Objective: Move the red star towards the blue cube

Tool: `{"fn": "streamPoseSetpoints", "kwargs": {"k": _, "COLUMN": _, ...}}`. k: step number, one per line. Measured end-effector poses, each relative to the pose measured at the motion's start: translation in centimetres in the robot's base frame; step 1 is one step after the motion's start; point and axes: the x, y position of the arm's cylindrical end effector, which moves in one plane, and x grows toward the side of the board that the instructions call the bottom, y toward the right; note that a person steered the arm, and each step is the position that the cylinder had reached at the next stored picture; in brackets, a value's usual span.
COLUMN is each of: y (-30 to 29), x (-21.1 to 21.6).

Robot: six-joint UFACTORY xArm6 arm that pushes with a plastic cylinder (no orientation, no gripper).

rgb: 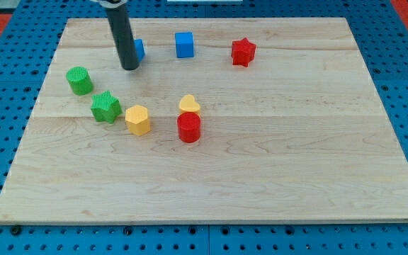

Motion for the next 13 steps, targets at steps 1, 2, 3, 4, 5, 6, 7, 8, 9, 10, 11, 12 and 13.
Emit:
{"fn": "streamPoseSetpoints", "kwargs": {"k": 1, "y": 0.4, "x": -1.4}}
{"fn": "streamPoseSetpoints", "kwargs": {"k": 2, "y": 5.7, "x": 0.0}}
{"fn": "streamPoseSetpoints", "kwargs": {"k": 3, "y": 9.2, "x": -1.8}}
{"fn": "streamPoseSetpoints", "kwargs": {"k": 4, "y": 9.3, "x": -3.5}}
{"fn": "streamPoseSetpoints", "kwargs": {"k": 5, "y": 13.3, "x": -3.6}}
{"fn": "streamPoseSetpoints", "kwargs": {"k": 6, "y": 17.5, "x": -3.9}}
{"fn": "streamPoseSetpoints", "kwargs": {"k": 7, "y": 21.1, "x": -3.4}}
{"fn": "streamPoseSetpoints", "kwargs": {"k": 8, "y": 18.9, "x": -3.8}}
{"fn": "streamPoseSetpoints", "kwargs": {"k": 9, "y": 12.5, "x": -3.4}}
{"fn": "streamPoseSetpoints", "kwargs": {"k": 10, "y": 7.0, "x": -4.6}}
{"fn": "streamPoseSetpoints", "kwargs": {"k": 11, "y": 4.2, "x": -5.9}}
{"fn": "streamPoseSetpoints", "kwargs": {"k": 12, "y": 0.9, "x": -6.1}}
{"fn": "streamPoseSetpoints", "kwargs": {"k": 13, "y": -1.7, "x": -5.5}}
